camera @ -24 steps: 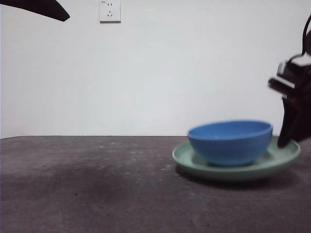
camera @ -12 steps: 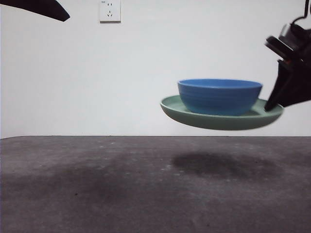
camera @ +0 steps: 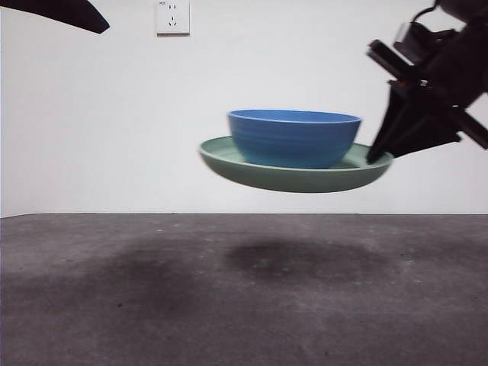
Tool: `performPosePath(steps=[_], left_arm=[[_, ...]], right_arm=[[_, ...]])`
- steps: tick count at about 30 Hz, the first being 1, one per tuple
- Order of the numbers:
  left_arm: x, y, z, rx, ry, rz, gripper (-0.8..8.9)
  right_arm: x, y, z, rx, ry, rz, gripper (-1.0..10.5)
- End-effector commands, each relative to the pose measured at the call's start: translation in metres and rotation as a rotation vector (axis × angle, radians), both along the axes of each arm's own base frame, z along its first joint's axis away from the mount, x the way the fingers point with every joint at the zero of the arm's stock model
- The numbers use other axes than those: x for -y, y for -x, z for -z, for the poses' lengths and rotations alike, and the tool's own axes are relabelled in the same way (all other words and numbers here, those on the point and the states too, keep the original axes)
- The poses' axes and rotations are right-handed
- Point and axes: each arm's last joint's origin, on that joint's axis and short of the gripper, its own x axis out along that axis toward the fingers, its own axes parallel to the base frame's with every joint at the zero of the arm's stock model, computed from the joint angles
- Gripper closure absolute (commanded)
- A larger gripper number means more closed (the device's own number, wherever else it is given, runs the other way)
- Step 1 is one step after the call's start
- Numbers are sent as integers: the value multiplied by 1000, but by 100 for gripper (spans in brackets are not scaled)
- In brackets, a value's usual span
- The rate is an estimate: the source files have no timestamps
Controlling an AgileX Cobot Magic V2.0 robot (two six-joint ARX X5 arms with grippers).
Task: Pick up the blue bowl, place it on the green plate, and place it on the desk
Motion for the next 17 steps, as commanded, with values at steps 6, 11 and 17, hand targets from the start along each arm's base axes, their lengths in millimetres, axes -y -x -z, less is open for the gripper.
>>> performPosePath(steps=[6, 11, 17], left_arm=[[2, -1, -2, 15, 4, 15, 623], [2, -1, -2, 15, 4, 15, 623], [2, -1, -2, 14, 3, 15, 623]], right_arm=[[-36, -23, 13, -36, 10, -22, 935], [-53, -36, 33, -83, 36, -44, 935], [-62, -49, 57, -130, 45, -35, 935]])
